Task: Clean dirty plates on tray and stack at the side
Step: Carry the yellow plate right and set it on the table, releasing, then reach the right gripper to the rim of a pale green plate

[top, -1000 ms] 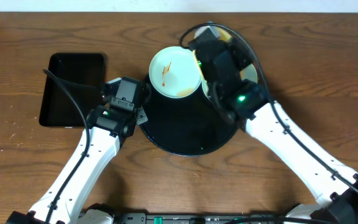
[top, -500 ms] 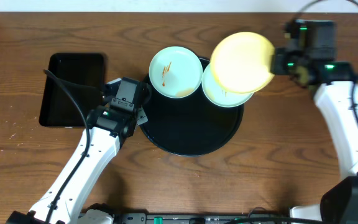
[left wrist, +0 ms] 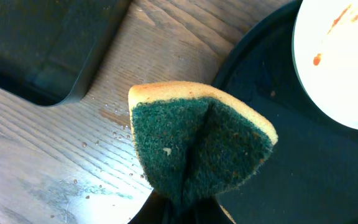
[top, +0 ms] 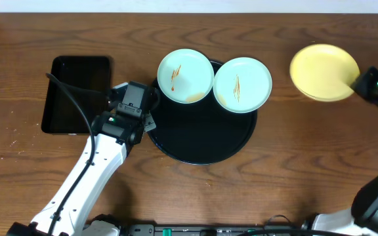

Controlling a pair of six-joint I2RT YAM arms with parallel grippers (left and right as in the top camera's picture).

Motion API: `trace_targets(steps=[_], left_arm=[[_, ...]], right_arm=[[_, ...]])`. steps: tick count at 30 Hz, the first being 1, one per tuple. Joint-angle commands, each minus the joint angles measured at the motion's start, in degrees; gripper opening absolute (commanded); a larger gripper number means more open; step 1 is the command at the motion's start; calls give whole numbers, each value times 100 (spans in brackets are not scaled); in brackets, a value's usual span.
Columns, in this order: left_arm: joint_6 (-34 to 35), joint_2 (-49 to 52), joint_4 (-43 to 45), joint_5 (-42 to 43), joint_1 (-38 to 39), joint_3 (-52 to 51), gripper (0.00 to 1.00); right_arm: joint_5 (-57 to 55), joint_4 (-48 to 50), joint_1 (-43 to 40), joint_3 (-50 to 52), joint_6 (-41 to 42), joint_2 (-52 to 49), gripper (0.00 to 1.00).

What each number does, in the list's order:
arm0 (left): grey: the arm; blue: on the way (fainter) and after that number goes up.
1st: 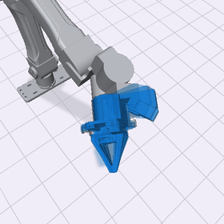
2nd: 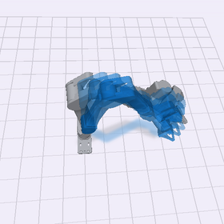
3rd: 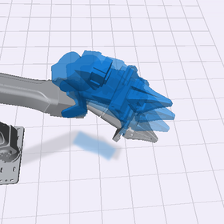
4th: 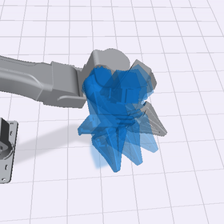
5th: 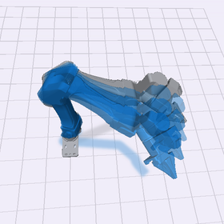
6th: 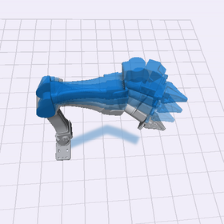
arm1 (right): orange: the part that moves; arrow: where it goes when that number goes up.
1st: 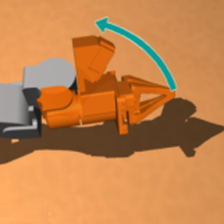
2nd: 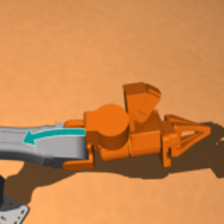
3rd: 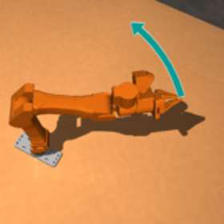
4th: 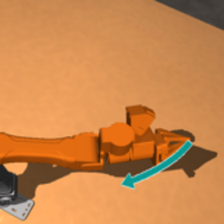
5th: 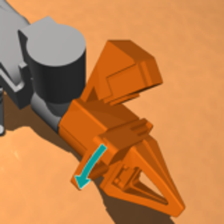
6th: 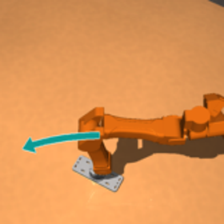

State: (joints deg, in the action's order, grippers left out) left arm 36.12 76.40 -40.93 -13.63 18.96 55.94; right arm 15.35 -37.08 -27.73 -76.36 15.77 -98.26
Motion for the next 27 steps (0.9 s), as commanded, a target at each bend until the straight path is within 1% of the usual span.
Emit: trace_targets(steps=[1,3,6,12,16,19,21,22,24,25,26,27], left_arm=[[-33,44,-15,-31,-31,-37,7],[-33,44,-15,-31,-31,-37,8],[-33,44,-15,-31,-31,-37,8],[-33,44,-15,-31,-31,-37,7],[-33,44,-17,-31,-31,-37,7],[-33,44,-17,-31,-31,-37,8],[-33,46,-17,-31,-31,-37,8],[-33,44,-17,-31,-31,-37,7],[-33,46,-17,-31,-31,-37,7],[-33,46,-17,-31,-31,-37,7],[-33,46,-13,-31,-31,-37,8],[-33,46,-4,-31,-31,-37,7]], right_arm=[[-380,31,-216,122,225,-509,1],[-616,46,-264,122,245,-748,1],[-675,129,-271,122,240,-1051,1],[-699,304,-262,122,236,-1235,1],[-564,293,-262,107,240,-1211,10],[83,278,-262,68,229,-1091,19],[608,254,-260,22,195,-933,31],[844,236,-256,7,195,-815,40],[1209,155,-210,-39,87,-588,52],[1364,98,-160,-70,-39,-476,67],[1497,-9,-55,-125,-236,-321,90],[1502,-131,46,-186,-374,-212,99]])
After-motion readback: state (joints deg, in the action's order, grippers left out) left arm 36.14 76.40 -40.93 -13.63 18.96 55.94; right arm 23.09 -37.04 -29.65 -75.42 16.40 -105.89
